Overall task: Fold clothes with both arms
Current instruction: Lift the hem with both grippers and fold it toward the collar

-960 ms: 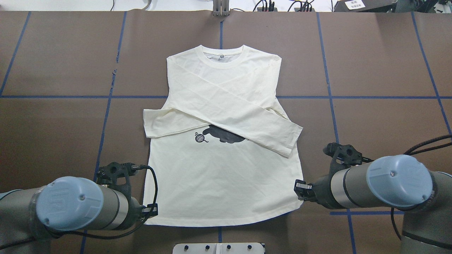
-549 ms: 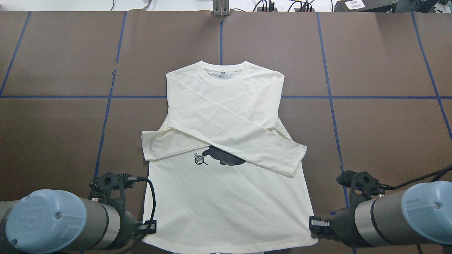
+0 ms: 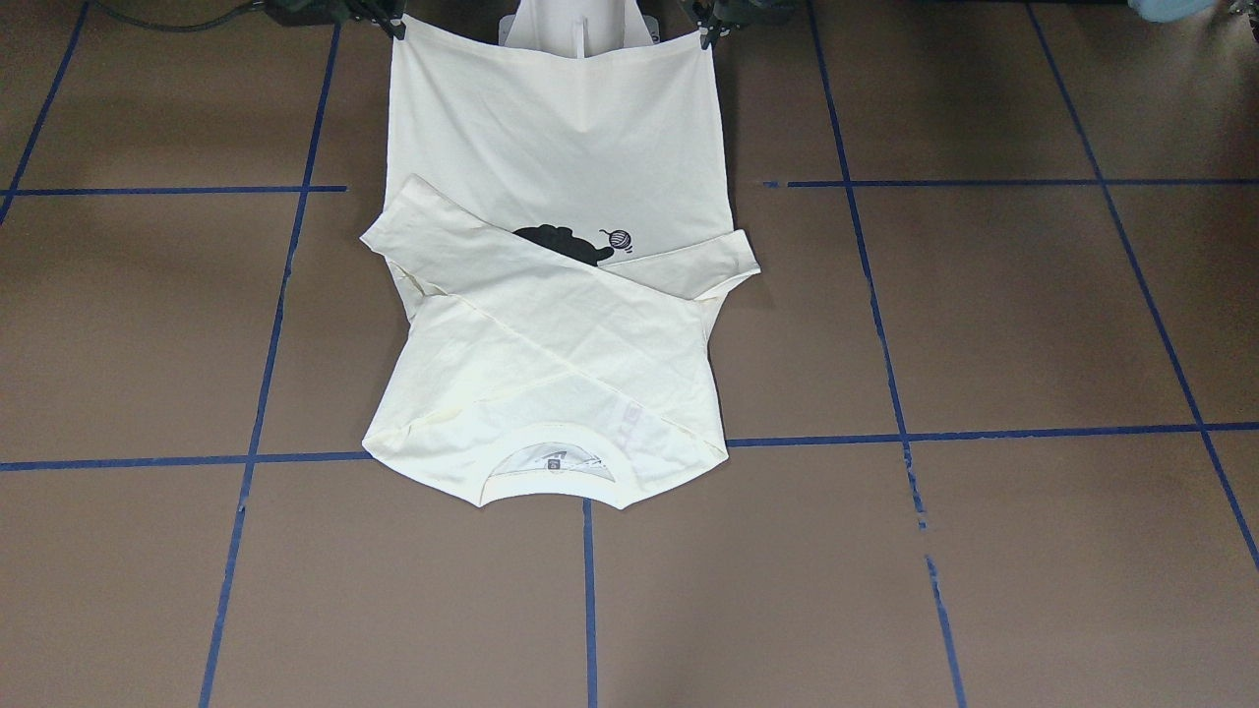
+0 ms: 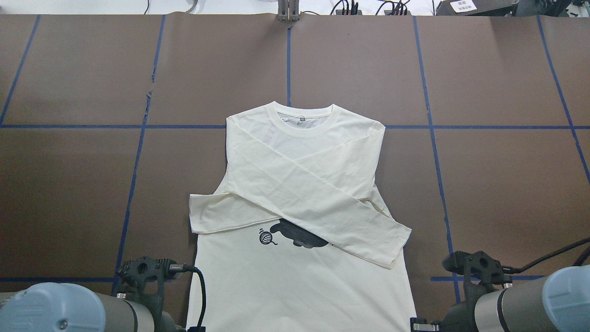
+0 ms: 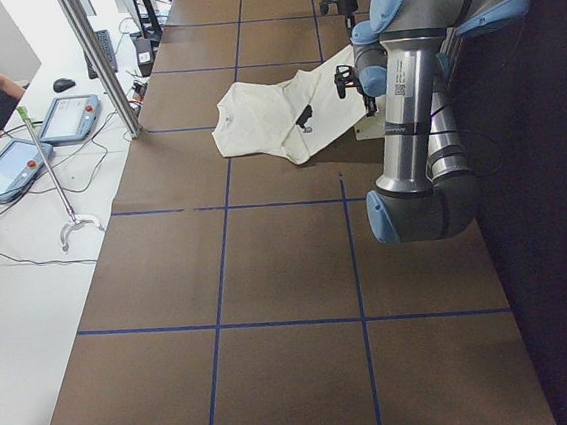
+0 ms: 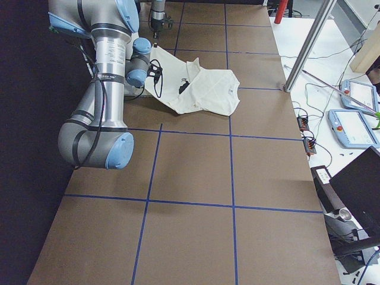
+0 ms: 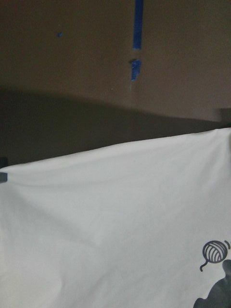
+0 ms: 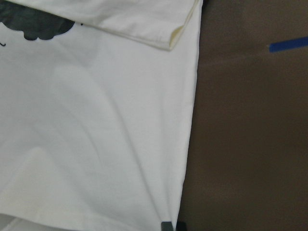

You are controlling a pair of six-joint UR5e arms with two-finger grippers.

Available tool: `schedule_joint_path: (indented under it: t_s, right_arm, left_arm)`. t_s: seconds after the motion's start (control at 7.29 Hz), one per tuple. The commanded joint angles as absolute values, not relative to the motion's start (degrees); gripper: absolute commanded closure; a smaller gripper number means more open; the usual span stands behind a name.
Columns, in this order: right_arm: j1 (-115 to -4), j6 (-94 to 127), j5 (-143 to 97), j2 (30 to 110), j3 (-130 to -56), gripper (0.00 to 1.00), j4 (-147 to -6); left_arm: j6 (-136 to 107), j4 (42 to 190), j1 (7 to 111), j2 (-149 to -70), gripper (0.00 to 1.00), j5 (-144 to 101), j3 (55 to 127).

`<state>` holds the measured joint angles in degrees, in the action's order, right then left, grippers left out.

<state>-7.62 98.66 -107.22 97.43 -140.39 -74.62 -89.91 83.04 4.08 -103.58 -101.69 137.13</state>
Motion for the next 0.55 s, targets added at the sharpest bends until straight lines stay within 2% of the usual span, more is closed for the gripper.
schedule_joint_path:
  t_s: [0.0, 0.14, 0.41]
  right_arm:
    - [-15.6, 98.35, -107.23, 95.47, -138.18, 1.0, -74.53]
    - [-20.86, 98.09, -107.66, 92.49, -135.12, 1.0, -74.36]
    - [-27.75, 97.65, -108.8, 85.46, -127.83, 1.0, -74.27]
  left_arm:
    - [-88.52, 83.14, 7.88, -105.29, 1.0, -101.6, 135.27]
    - [-82.68, 82.8, 13.48, -107.9, 1.0, -101.78, 134.83]
    - [-75.63, 82.88, 23.94, -112.04, 1.0, -105.36, 127.83]
